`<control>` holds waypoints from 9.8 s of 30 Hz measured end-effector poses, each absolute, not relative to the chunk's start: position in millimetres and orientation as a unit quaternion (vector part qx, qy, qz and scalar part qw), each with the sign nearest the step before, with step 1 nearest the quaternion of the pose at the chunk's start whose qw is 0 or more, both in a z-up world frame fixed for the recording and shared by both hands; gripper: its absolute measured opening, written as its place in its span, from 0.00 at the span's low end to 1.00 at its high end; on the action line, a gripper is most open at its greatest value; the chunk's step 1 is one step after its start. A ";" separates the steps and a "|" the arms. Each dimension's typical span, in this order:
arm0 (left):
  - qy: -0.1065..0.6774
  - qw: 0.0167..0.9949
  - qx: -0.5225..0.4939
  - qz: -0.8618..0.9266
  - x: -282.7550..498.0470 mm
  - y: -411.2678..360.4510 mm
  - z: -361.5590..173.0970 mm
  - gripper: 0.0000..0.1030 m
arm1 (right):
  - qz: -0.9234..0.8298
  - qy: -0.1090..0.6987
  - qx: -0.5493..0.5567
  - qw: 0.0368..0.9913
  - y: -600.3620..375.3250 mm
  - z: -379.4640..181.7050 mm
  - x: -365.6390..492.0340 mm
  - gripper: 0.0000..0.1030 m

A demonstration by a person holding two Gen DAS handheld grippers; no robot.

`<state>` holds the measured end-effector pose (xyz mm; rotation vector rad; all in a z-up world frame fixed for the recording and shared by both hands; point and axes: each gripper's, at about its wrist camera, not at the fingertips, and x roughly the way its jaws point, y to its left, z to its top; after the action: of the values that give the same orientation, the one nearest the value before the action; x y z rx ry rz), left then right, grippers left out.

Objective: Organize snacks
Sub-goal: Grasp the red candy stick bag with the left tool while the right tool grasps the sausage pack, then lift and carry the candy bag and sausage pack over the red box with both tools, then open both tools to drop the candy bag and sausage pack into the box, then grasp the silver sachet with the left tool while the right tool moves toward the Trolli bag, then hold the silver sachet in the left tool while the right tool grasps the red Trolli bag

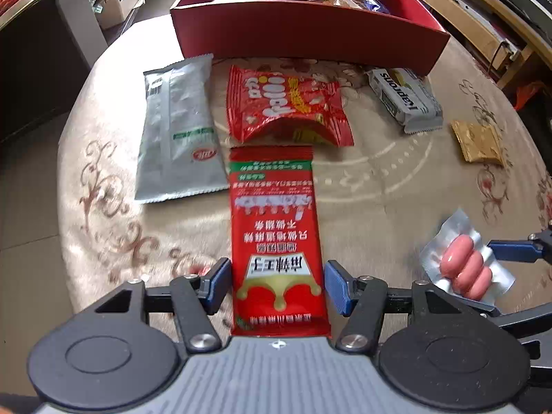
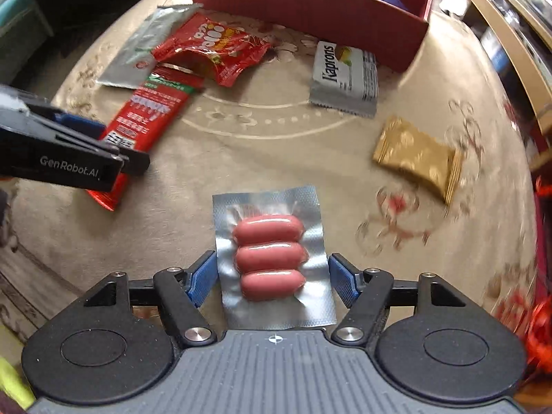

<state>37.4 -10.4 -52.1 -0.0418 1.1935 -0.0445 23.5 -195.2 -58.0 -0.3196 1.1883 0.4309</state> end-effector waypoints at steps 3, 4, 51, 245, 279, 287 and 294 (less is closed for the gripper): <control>0.562 0.827 -0.027 -0.010 37.6 -5.8 -53.1 0.54 | 0.194 0.553 -0.123 0.801 -195.7 -55.3 17.1 0.73; 0.562 0.827 -0.033 -0.006 40.6 -4.3 -53.6 0.57 | 0.191 0.552 -0.111 0.804 -196.5 -53.9 17.5 0.73; 0.548 0.837 -0.002 -0.002 45.1 -10.4 -55.8 0.49 | 0.143 0.536 -0.073 0.829 -188.8 -46.1 45.3 0.73; 0.494 0.866 -0.060 0.046 213.4 22.9 18.8 0.65 | 0.051 0.396 -0.047 0.915 -169.7 22.2 206.3 0.84; 0.574 0.814 -0.068 0.055 153.9 58.9 -47.3 0.44 | 0.148 0.472 -0.072 0.866 -132.5 -17.6 169.3 0.84; 0.580 0.810 -0.079 0.028 112.7 77.1 -50.5 0.43 | 0.221 0.479 -0.072 0.847 -93.6 -33.2 184.0 0.84; 0.584 0.807 -0.087 0.015 108.0 83.3 -53.1 0.44 | 0.274 0.487 -0.076 0.826 -77.9 -46.6 188.3 0.84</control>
<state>108.0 83.3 -53.1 -0.1863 1.2498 0.0323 188.3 -77.9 -46.6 -0.1613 1.0342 0.5816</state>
